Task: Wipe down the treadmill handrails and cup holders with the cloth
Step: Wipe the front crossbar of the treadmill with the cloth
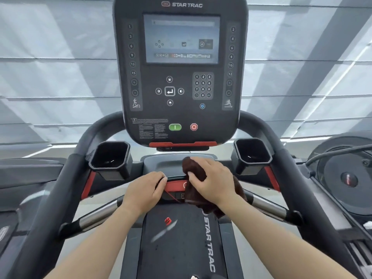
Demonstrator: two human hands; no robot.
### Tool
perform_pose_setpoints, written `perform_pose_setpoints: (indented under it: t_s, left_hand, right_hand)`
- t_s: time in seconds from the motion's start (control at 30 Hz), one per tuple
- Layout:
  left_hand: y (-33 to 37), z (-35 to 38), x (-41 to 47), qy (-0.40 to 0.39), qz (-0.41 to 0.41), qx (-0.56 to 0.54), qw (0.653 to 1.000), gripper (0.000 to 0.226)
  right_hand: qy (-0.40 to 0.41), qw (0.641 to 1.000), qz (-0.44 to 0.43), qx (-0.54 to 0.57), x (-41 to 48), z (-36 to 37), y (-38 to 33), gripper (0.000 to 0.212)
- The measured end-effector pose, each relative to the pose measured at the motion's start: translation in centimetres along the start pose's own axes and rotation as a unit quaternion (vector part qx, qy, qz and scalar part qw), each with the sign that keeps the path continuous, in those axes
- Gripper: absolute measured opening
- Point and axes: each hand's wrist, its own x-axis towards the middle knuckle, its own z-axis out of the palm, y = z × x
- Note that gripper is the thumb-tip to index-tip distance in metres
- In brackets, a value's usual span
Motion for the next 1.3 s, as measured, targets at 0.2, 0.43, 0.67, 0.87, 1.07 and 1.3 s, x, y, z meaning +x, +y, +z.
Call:
perform_pose_setpoints:
  t_s: [0.2, 0.43, 0.67, 0.87, 1.07, 1.3]
  left_hand:
    - [0.0, 0.3, 0.0, -0.007, -0.005, 0.010, 1.000, 0.044]
    - [-0.3, -0.1, -1.3, 0.090, -0.098, -0.101, 0.986, 0.038]
    - [-3.4, -2.4, -4.5, 0.080, -0.167, -0.070, 0.980, 0.023]
    - [-7.4, -4.3, -8.1, 0.049, -0.194, -0.035, 0.979, 0.017]
    - [-11.5, -6.7, -10.9, 0.060, -0.197, -0.005, 0.978, 0.017]
    - [-16.0, -7.3, -13.2, 0.048, -0.221, 0.111, 0.968, 0.028]
  right_hand:
    - [0.020, 0.992, -0.121, 0.000, -1.6, 0.3, 1.2, 0.046]
    - [0.002, 0.991, -0.136, -0.013, -0.4, 1.0, -0.1, 0.046]
    - [-0.037, 0.981, -0.190, 0.000, 0.2, 3.0, -3.9, 0.045]
    - [-0.068, 0.979, -0.191, 0.016, 1.1, 4.0, -5.8, 0.043]
    - [-0.027, 0.975, -0.196, 0.101, 2.3, 3.9, -9.8, 0.043]
    - [-0.120, 0.964, -0.221, -0.081, -0.1, 10.6, -15.8, 0.040]
